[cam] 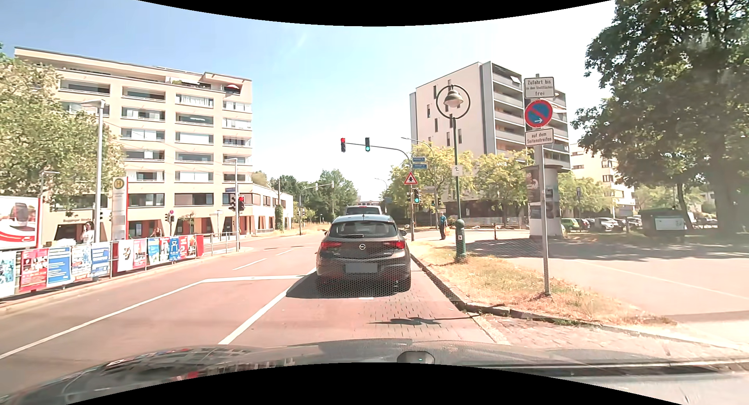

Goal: Follow the waypoints while adhering to traffic rules and regulations

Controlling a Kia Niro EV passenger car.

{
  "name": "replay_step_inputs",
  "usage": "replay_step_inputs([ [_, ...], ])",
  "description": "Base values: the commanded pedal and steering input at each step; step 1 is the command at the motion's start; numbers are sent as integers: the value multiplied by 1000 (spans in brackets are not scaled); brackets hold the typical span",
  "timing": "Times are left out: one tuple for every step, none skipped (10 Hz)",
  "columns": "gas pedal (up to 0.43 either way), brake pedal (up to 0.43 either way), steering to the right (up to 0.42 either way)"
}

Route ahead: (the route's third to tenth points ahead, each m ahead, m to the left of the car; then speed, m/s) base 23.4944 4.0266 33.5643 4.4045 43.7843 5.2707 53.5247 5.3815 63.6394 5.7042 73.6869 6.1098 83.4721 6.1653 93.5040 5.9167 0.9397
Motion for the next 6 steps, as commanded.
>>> replay_step_inputs([
  [268, 0, -132],
  [280, 0, -119],
  [280, 0, -109],
  [280, 0, -99],
  [280, 0, -89],
  [280, 0, -81],
])
